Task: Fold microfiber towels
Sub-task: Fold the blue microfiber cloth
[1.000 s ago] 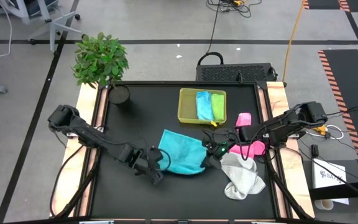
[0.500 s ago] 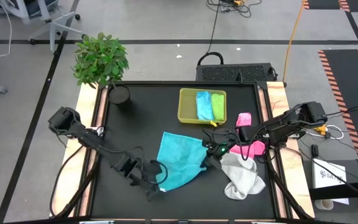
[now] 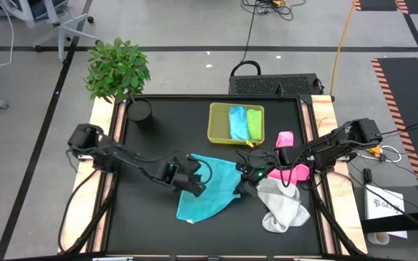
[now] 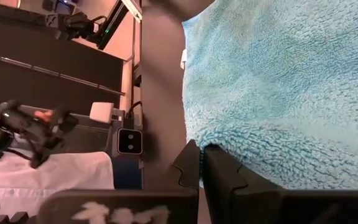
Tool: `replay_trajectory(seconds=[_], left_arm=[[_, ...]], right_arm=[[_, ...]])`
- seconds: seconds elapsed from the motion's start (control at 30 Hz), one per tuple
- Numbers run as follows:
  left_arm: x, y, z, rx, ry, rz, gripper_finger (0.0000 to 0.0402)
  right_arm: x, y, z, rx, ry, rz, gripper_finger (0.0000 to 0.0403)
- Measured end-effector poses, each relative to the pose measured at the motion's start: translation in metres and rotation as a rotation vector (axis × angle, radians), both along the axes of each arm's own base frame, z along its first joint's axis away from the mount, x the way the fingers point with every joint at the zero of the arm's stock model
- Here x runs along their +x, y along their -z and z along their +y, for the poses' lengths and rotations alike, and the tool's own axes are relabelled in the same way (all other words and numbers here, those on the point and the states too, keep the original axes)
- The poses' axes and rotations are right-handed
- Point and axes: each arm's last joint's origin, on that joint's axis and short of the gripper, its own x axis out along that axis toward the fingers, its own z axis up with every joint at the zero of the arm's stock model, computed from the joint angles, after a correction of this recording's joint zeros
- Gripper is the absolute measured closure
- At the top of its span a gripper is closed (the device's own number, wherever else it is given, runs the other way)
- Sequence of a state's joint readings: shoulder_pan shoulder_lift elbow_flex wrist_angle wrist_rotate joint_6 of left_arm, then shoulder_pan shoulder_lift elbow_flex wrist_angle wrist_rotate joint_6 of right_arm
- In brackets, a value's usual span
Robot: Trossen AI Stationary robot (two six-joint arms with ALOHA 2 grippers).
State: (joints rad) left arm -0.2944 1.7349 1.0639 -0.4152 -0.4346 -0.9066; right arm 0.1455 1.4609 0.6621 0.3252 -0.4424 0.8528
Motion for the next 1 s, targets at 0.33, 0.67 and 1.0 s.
replay_trajectory(seconds=[0.33, 0.67, 1.0], left_arm=[[0.014, 0.057, 0.013, -0.05, -0.077, 0.16, 0.0259], [0.012, 0.053, 0.015, -0.052, -0.084, 0.151, 0.0259], [0.012, 0.054, 0.016, -0.062, -0.1, 0.152, 0.0259]], right_arm=[[-0.005, 0.006, 0.005, 0.019, -0.026, 0.095, 0.0403], [-0.035, 0.026, 0.035, -0.059, -0.124, 0.405, 0.0403], [-0.028, 0.018, 0.033, -0.055, -0.112, 0.292, 0.0386]])
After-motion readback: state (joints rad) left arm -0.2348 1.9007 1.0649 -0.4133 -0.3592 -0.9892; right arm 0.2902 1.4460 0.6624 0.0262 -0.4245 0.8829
